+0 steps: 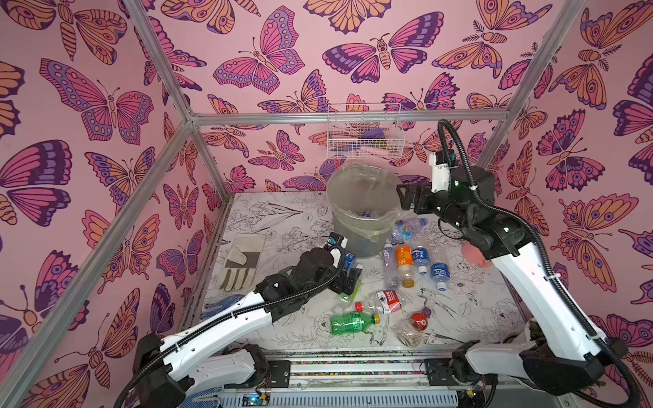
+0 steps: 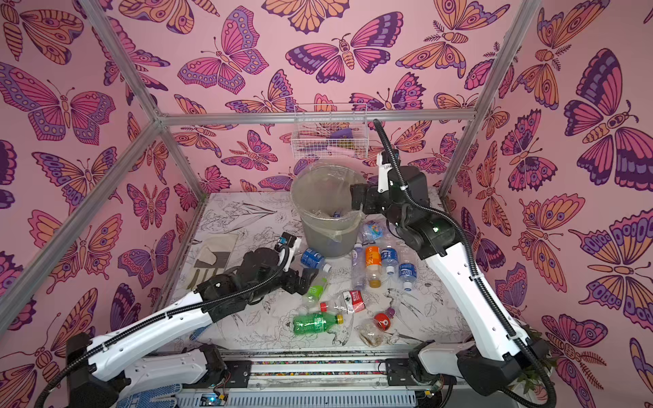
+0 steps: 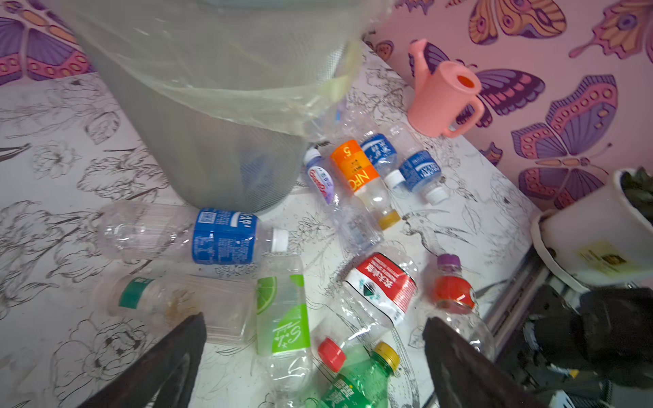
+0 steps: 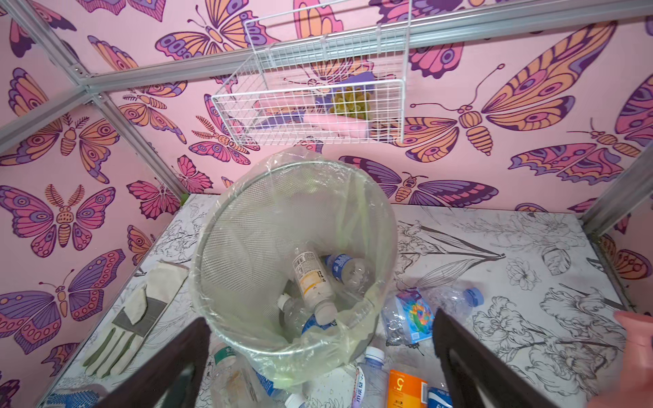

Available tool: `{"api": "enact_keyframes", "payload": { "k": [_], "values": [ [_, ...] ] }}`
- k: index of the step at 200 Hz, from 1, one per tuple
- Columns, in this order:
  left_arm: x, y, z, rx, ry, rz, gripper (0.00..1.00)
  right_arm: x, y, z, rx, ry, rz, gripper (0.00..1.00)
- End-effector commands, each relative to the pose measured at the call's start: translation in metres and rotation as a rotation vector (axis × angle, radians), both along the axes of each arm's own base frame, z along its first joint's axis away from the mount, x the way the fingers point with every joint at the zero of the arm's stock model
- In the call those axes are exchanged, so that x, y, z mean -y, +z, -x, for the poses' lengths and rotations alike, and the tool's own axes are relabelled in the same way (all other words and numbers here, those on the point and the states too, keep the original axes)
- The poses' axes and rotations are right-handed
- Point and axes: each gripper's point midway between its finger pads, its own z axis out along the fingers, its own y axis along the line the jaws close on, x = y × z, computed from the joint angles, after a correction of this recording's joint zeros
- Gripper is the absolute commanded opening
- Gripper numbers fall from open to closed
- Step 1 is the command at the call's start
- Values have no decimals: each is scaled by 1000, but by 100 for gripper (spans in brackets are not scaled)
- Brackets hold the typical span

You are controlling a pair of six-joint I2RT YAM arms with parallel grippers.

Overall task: Throw the plastic bottles in the bin
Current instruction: Throw the plastic bottle into the trash bin.

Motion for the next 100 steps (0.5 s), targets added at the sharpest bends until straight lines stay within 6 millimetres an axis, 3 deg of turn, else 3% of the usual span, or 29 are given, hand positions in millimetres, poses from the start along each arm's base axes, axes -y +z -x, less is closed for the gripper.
{"api": "enact_keyframes", "payload": {
  "k": [1,47,100],
  "values": [
    [29,-12,18,-29,-130,8,98,25,0,-1,7,-88,-42,99],
    [80,-62,55,-132,-294,-102,96,66,-23,-1,-63,-192,-152,99],
    [117,-75,82,-189,-437,-128,92,97,-33,2,-76,-298,-188,99]
  ]
}}
